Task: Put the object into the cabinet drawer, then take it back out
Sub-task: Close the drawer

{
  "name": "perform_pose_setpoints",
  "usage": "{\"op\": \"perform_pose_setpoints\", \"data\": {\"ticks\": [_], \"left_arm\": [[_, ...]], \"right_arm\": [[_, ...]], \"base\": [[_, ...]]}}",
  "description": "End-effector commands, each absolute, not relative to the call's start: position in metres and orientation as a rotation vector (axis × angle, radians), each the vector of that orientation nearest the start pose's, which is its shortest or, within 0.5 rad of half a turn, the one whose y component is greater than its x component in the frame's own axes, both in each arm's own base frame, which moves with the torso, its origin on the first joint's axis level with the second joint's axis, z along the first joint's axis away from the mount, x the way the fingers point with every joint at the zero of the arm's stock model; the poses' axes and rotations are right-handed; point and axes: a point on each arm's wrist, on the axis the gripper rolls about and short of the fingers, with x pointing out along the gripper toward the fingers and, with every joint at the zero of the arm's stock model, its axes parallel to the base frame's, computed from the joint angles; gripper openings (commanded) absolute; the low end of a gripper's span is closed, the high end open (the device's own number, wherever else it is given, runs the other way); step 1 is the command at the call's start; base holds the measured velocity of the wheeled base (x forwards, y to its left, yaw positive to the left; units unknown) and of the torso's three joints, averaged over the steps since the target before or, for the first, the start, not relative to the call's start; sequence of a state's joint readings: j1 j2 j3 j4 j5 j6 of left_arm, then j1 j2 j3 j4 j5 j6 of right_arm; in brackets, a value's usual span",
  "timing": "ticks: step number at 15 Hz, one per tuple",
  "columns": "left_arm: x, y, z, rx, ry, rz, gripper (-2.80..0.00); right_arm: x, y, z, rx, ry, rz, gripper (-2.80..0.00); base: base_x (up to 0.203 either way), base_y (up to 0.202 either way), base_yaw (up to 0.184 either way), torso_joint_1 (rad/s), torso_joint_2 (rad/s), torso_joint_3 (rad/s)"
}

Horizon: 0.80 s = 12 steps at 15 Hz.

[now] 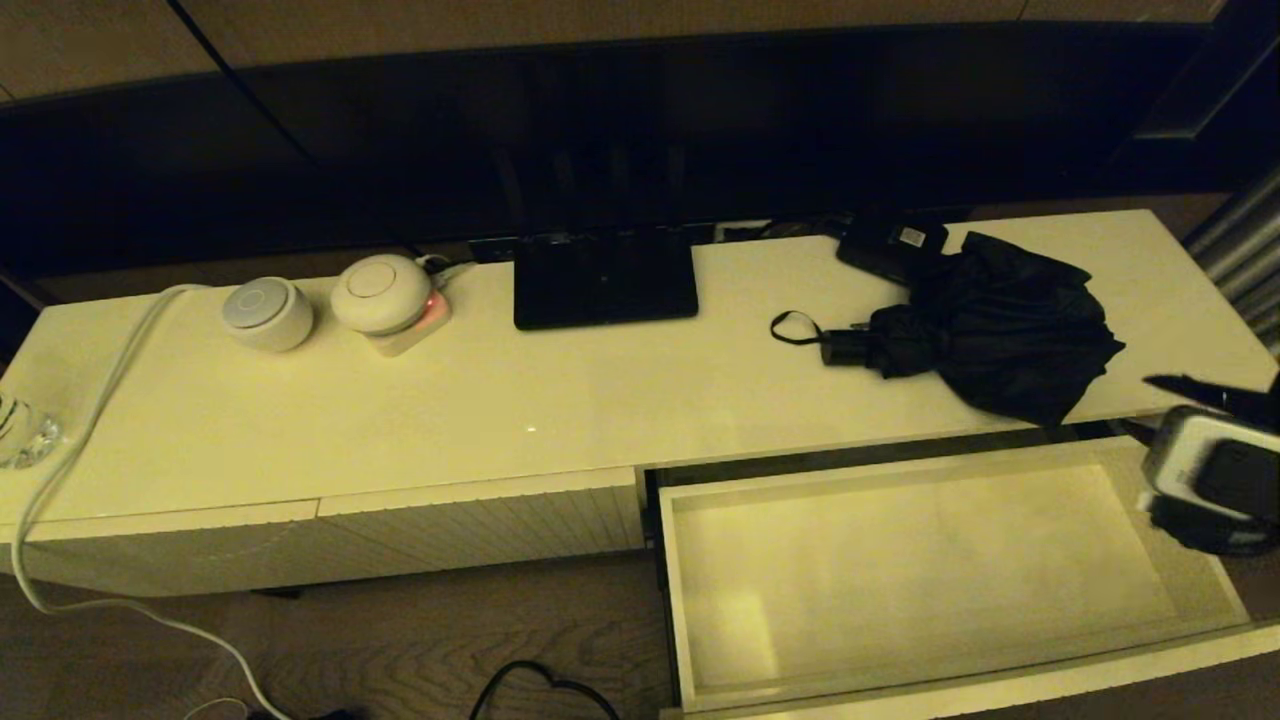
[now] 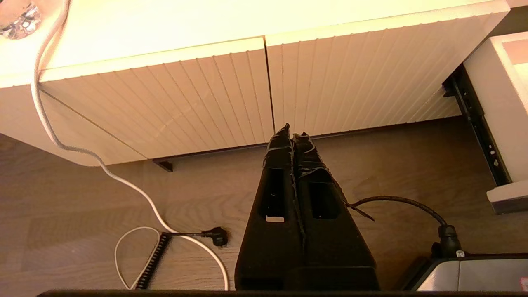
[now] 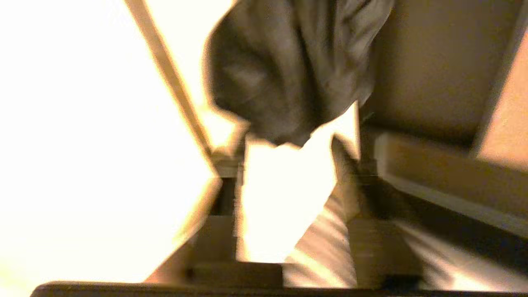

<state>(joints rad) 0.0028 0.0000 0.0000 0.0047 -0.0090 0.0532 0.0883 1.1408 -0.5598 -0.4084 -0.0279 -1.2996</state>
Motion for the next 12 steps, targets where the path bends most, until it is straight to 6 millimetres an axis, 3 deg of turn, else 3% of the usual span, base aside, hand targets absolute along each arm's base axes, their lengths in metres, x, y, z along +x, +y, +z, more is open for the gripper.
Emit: {"op": "perform_pose_setpoints", "data": {"ticks": [1,3,6,9,12], "left_arm": [[-0.023,0.0,0.074,0.054,0.008,-0.006,-2.8],[-0.023,0.0,0.074,0.052,0.008,-0.006,-2.8],[-0.023,0.0,0.074,0.054,0.008,-0.006,-2.8],[-0.023,0.0,0.074,0.052,0.008,-0.006,-2.8],[-0.023,0.0,0.074,0.054,0.008,-0.006,-2.8]], "right_arm": [[0.11,0.008,0.217,-1.174,0.097,0.128,-2.8],[0.085,0.005,0.198,-1.079,0.213,0.179,-2.8],[0.065,0.005,0.167,-0.935,0.416,0.269,-2.8],[0.038,0.004,0.139,-0.928,0.528,0.387,-2.8],[0.017,0.006,0.107,-0.96,0.597,0.639,-2.8]], "base": [[0.0,0.0,0.0,0.0,0.0,0.0],[0.0,0.0,0.0,0.0,0.0,0.0],[0.0,0.0,0.0,0.0,0.0,0.0],[0.0,0.0,0.0,0.0,0.0,0.0],[0.0,0.0,0.0,0.0,0.0,0.0]]}}
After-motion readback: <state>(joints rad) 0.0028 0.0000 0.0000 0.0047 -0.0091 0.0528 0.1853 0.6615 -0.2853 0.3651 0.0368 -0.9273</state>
